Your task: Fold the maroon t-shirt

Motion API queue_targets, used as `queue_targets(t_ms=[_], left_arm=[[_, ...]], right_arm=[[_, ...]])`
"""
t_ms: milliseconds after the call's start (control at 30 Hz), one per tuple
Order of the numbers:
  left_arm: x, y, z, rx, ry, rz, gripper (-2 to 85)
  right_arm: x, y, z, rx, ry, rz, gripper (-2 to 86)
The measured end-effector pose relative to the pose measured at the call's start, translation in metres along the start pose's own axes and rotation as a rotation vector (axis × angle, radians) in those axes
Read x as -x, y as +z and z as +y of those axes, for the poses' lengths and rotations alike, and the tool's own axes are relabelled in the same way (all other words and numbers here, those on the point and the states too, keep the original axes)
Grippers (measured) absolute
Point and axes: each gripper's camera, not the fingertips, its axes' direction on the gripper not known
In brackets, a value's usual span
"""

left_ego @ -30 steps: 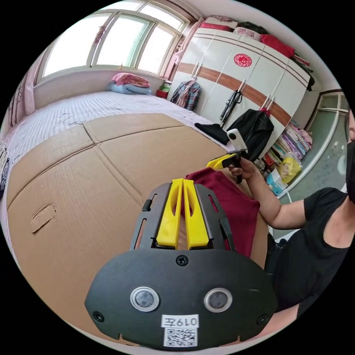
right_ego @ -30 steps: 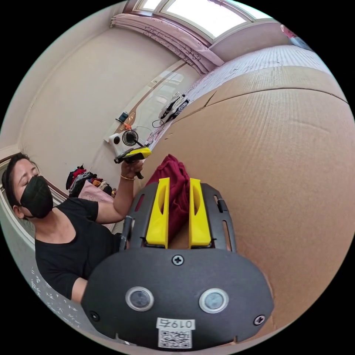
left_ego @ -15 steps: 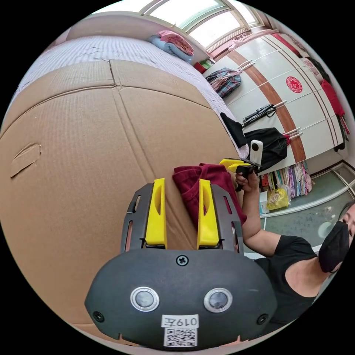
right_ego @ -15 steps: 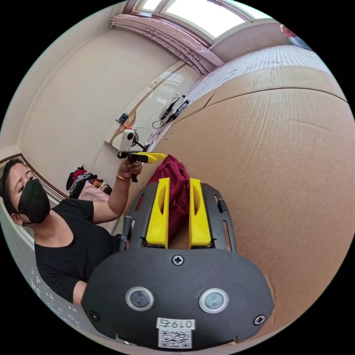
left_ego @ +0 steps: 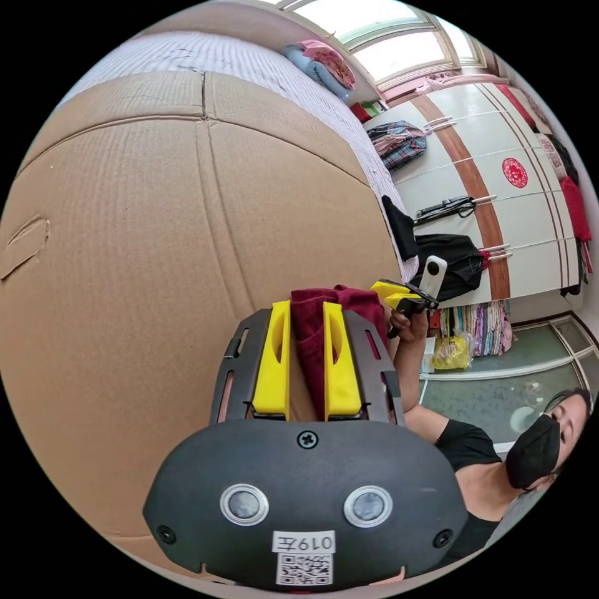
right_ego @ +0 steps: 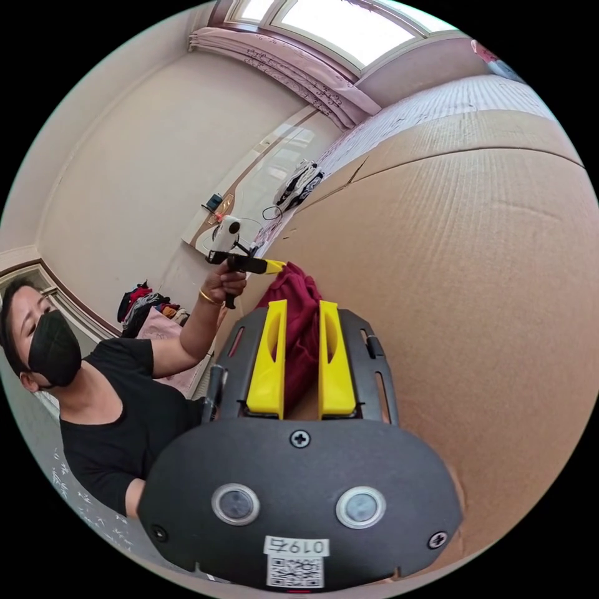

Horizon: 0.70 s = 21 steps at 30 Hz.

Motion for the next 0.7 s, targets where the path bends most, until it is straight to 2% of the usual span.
queue_targets(t_ms=[100,267,400,700], left_arm=[[0.009,0.005,-0.008,0.005,-0.018,0.058,4.4],[0.008,0.001,-0.015,-0.018,-0.008,0.04,3.1],[0.0,-0.001,-0.022,-0.012,0.02,-0.006,2.8],[0.002,-0.003,-0.027,-0.017,0.033,-0.032,2.7]], right_arm=[[0.001,0.003,-0.004,0.012,0.003,0.007,8.5],[-0.002,0.008,-0.011,0.04,0.045,0.061,9.9],[-0.01,0.004,-0.01,0.018,0.076,0.026,9.4],[-0.011,0.001,-0.01,0.015,0.052,0.048,2.0]])
